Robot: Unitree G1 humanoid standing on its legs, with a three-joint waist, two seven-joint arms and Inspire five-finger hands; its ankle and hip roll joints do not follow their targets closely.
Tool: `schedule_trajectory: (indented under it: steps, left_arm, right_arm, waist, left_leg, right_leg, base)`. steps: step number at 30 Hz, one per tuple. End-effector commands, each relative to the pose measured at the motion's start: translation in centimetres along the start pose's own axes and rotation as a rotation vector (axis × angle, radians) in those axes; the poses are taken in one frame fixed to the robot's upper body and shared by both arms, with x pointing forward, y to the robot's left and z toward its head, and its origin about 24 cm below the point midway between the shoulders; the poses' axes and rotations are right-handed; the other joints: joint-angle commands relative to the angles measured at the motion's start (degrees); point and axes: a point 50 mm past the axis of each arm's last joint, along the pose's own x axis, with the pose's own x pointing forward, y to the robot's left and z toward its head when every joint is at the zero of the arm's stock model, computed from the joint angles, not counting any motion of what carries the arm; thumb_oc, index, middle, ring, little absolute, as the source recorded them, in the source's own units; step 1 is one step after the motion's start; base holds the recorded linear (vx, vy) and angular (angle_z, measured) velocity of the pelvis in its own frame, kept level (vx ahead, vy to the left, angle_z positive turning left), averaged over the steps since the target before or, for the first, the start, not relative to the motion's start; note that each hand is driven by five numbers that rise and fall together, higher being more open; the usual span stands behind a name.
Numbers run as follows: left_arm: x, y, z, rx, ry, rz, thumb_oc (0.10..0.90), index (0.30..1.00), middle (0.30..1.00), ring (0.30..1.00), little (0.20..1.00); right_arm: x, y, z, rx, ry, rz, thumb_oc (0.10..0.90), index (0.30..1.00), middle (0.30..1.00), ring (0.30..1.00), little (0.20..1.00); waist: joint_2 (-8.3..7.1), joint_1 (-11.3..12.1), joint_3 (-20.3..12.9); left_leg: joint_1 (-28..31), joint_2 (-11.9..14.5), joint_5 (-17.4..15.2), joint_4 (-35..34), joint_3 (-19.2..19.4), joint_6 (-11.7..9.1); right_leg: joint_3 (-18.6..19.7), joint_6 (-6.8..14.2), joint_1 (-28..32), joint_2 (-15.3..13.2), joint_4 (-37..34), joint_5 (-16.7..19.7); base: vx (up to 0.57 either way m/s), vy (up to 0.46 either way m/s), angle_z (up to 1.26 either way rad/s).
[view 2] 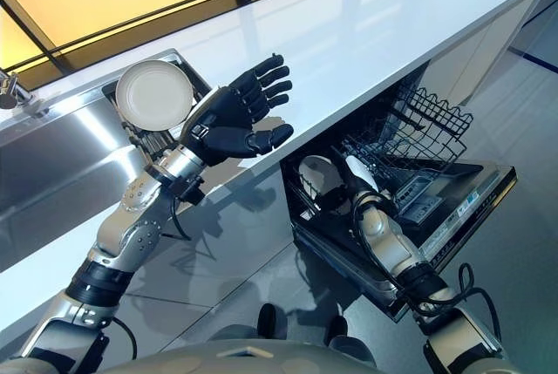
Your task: Pick up plates and place into dishwasher.
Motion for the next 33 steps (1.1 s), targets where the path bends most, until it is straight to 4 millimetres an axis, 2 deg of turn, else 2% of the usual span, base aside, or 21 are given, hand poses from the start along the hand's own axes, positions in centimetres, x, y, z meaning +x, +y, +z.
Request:
schedule_trajectory:
  steps: [1,8,13,23,29,31,32,33]
  left_arm:
    - [0.4,-0.6,5.1,0.097,-0.269,-0.049,0.8,0.9,0.9,0.9,0.9]
    - [0.0,-0.5,5.2,0.104,-0.273,-0.023,0.8,0.9,0.9,0.9,0.9]
    - [-0.5,-0.3,5.3,0.119,-0.281,-0.007,0.8,0.9,0.9,0.9,0.9]
    - [-1.5,0.4,6.3,0.18,-0.296,0.051,0.8,0.9,0.9,0.9,0.9]
    - [-2.9,1.9,8.9,0.371,-0.338,0.148,0.8,0.9,0.9,0.9,0.9]
    - [-3.7,2.9,11.5,0.51,-0.364,0.21,0.8,0.9,0.9,0.9,0.9]
    - [-3.7,3.0,11.6,0.52,-0.365,0.214,0.8,0.9,0.9,0.9,0.9]
    - [-3.9,3.4,12.6,0.572,-0.374,0.255,0.8,0.9,0.9,0.9,0.9]
  right_arm:
    - [0.2,-5.4,5.5,-0.027,-0.298,-0.261,0.8,0.9,0.9,0.9,0.9]
    - [-0.9,-5.2,6.1,0.109,-0.373,-0.249,0.8,0.9,0.9,0.9,0.9]
    - [-2.1,-5.8,6.5,0.171,-0.423,-0.338,0.8,0.9,0.9,0.9,0.9]
    - [-4.8,-9.5,5.6,0.137,-0.462,-0.568,0.8,0.9,0.9,0.9,0.9]
    - [-6.0,-11.3,4.4,0.096,-0.436,-0.616,0.8,0.9,0.9,0.9,0.9]
    - [-6.8,-12.6,3.6,0.047,-0.406,-0.659,0.8,0.9,0.9,0.9,0.9]
    - [-6.8,-12.7,3.5,0.045,-0.405,-0.662,0.8,0.9,0.9,0.9,0.9]
    - [-7.1,-13.1,3.3,0.006,-0.396,-0.688,0.8,0.9,0.9,0.9,0.9]
  waist:
    - [-1.92,-1.36,-3.82]
    - [-1.78,-1.88,-3.81]
    - [-1.62,-2.4,-3.64]
    - [-1.24,-4.14,-3.4]
    - [-1.38,-4.48,-3.65]
    - [-1.1,-4.74,-3.79]
    - [-1.11,-4.76,-3.8]
    - [-0.96,-4.82,-3.81]
  left_leg:
    - [2.15,-3.27,-4.67,0.11,0.93,1.38]
    - [2.18,-3.21,-4.75,0.11,1.31,1.38]
    - [2.38,-3.27,-4.85,0.11,1.54,1.46]
    - [2.62,-3.24,-5.14,0.11,2.59,1.5]
    - [2.5,-3.09,-5.03,0.11,2.97,1.27]
    - [2.28,-2.96,-4.77,0.11,3.06,0.92]
    - [2.26,-2.95,-4.76,0.11,3.06,0.9]
    - [2.16,-2.93,-4.68,0.11,3.08,0.8]
  right_leg:
    - [1.1,3.35,2.53,-0.75,0.3,-0.31]
    - [1.26,3.48,2.53,-0.74,0.3,-0.42]
    - [1.52,3.58,2.54,-0.74,0.36,-0.38]
    - [2.92,4.04,2.03,-0.49,0.67,-0.32]
    - [2.97,4.25,1.95,-0.44,0.63,-0.35]
    - [2.84,4.35,1.89,-0.36,0.57,-0.36]
    - [2.82,4.36,1.88,-0.36,0.58,-0.36]
    - [2.75,4.39,1.87,-0.34,0.57,-0.38]
  base:
    - [0.0,0.015,-0.05]
    - [0.0,0.003,-0.01]
    - [0.0,0.0,0.0]
    - [-0.01,0.001,-0.05]
    - [0.0,-0.021,-0.07]
    - [0.0,-0.016,0.0]
    - [0.0,0.0,0.0]
    - [0.0,0.0,0.0]
